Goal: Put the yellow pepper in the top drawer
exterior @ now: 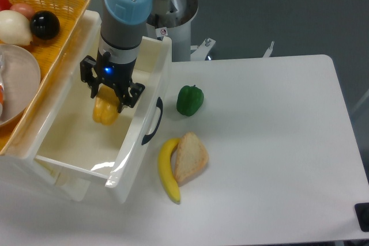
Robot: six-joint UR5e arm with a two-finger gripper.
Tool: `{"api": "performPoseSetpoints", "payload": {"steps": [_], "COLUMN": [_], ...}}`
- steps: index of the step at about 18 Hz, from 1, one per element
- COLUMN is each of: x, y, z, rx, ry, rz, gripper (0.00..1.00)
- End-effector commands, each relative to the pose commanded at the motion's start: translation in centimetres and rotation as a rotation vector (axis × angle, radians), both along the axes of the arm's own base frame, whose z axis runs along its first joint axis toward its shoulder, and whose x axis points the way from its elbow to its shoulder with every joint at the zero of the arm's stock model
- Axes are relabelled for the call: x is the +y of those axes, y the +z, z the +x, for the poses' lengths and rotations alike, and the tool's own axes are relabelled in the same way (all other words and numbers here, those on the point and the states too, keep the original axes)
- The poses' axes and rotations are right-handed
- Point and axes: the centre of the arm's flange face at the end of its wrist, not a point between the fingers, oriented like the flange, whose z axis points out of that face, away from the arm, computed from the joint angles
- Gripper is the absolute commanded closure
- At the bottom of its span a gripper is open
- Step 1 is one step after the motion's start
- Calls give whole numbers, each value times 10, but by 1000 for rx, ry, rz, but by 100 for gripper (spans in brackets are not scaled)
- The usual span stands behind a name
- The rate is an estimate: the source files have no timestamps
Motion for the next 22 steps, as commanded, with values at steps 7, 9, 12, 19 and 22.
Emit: {"api": "performPoseSetpoints", "payload": {"steps": [7, 9, 12, 19, 22], "x": [-2, -2, -5, -20, -29], "y": [6, 11, 17, 49, 57], "z": [0, -3, -5, -36, -60], "rx": [6, 9, 14, 48, 85], "ry": [-2, 1, 7, 69, 110], "rz": [11, 19, 31, 102, 138], "gripper": [1, 1, 1, 0, 0]}}
